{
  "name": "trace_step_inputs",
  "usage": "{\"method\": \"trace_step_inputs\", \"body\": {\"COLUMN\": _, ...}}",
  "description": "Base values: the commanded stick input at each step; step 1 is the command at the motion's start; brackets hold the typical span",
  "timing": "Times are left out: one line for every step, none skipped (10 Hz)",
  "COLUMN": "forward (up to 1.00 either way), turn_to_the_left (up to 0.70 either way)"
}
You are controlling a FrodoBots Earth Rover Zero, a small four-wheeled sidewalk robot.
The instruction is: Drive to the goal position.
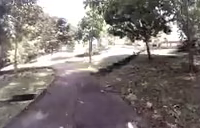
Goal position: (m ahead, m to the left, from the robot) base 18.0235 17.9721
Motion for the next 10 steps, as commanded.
{"method": "trace_step_inputs", "body": {"forward": 1.00, "turn_to_the_left": 0.00}}
{"method": "trace_step_inputs", "body": {"forward": 1.00, "turn_to_the_left": 0.00}}
{"method": "trace_step_inputs", "body": {"forward": 1.00, "turn_to_the_left": 0.00}}
{"method": "trace_step_inputs", "body": {"forward": 1.00, "turn_to_the_left": 0.00}}
{"method": "trace_step_inputs", "body": {"forward": 1.00, "turn_to_the_left": 0.18}}
{"method": "trace_step_inputs", "body": {"forward": 1.00, "turn_to_the_left": 0.40}}
{"method": "trace_step_inputs", "body": {"forward": 1.00, "turn_to_the_left": 0.40}}
{"method": "trace_step_inputs", "body": {"forward": 1.00, "turn_to_the_left": 0.28}}
{"method": "trace_step_inputs", "body": {"forward": 1.00, "turn_to_the_left": 0.10}}
{"method": "trace_step_inputs", "body": {"forward": 1.00, "turn_to_the_left": 0.00}}
